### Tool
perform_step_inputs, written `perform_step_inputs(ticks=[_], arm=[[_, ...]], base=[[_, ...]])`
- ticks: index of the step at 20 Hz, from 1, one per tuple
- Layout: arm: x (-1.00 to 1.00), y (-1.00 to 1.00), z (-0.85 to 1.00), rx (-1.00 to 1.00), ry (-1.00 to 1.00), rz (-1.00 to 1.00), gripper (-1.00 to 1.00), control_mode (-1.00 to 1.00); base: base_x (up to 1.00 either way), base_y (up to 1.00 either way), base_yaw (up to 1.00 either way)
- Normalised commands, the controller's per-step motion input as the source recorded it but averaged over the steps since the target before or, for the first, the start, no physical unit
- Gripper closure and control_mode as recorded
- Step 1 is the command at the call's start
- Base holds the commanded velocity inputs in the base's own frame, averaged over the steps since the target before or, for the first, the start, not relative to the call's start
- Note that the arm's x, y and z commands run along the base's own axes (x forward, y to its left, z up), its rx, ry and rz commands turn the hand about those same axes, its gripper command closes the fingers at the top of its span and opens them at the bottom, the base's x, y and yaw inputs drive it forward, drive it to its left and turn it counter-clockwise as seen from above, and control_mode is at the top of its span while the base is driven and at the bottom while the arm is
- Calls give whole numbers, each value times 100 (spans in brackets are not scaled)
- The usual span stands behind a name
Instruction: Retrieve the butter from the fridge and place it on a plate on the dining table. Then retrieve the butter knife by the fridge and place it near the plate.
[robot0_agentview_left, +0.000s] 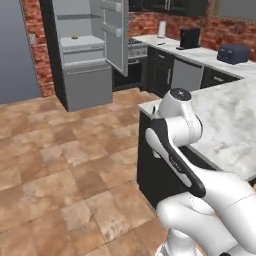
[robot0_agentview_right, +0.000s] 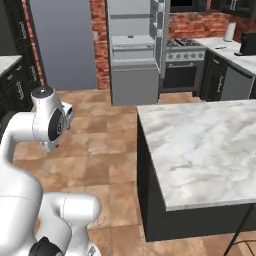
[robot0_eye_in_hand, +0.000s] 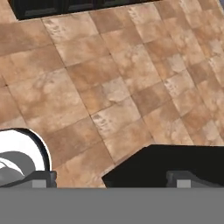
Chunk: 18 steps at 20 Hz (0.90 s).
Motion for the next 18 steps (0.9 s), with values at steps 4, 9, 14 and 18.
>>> perform_step_inputs(ticks=[4, 9, 14, 18], arm=[[0, 0, 0, 0, 0, 0, -100, 100], [0, 0, 0, 0, 0, 0, -100, 100], [0, 0, 0, 0, 0, 0, -100, 100], [0, 0, 0, 0, 0, 0, -100, 100]], base=[[100, 99, -46], [83, 79, -72], [81, 87, -71], [79, 100, -54]])
